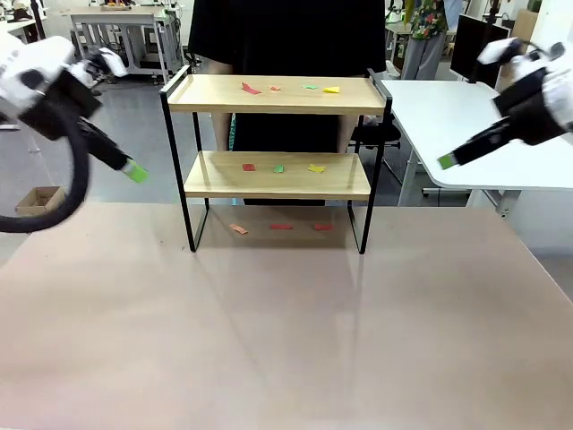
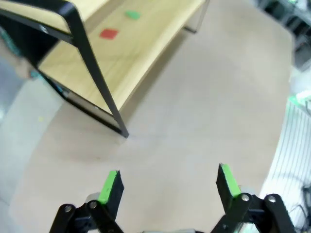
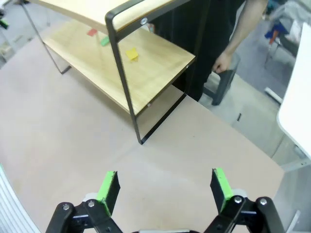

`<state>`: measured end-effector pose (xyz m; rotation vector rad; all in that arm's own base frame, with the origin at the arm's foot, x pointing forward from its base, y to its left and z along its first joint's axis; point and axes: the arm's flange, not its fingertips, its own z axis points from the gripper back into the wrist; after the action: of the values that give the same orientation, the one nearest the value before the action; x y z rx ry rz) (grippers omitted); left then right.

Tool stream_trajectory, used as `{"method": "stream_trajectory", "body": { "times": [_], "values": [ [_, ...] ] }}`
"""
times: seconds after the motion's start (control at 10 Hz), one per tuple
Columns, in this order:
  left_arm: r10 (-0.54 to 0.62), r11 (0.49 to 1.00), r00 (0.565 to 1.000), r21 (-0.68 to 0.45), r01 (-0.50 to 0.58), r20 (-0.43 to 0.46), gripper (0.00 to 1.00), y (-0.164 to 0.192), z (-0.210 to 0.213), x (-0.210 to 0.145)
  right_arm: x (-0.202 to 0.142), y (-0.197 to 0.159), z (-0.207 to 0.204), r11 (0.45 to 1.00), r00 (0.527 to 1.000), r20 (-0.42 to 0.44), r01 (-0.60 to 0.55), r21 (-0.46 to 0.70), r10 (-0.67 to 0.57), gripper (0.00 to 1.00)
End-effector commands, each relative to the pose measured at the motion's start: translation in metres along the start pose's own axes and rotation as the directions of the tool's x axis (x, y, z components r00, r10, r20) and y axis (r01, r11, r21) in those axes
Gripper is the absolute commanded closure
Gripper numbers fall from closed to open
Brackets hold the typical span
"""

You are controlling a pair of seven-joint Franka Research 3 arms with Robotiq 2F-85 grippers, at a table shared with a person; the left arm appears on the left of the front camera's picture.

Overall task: Clean the shelf.
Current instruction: Pick up the Duster handed by the human.

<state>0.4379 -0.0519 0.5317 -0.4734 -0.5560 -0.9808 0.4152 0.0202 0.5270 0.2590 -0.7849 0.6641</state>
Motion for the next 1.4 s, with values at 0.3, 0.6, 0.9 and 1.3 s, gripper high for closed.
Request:
{"method": "stream_trajectory", "body": {
  "times": [0.3,0.6,0.9,1.3],
  "values": [
    [-0.149,0.953,0.957,-0.223,0.206,0.248,0.0,0.11,0.025,-0.072,-0.061,-0.11,-0.023,0.963,0.985,0.141,-0.131,0.235,0.099,0.0],
    [-0.168,0.961,0.957,-0.175,0.212,0.236,0.0,0.104,0.027,-0.089,-0.075,-0.1,-0.009,0.973,0.987,0.133,-0.111,0.204,0.085,0.0],
    [-0.168,0.961,0.957,-0.175,0.212,0.236,0.0,0.104,0.027,-0.089,-0.075,-0.1,-0.009,0.973,0.987,0.133,-0.111,0.204,0.085,0.0],
    [-0.147,0.961,0.927,-0.171,0.216,0.345,0.0,0.154,0.034,-0.102,-0.085,-0.147,-0.005,0.97,0.981,0.186,-0.103,0.22,0.062,0.0]
  ]
}}
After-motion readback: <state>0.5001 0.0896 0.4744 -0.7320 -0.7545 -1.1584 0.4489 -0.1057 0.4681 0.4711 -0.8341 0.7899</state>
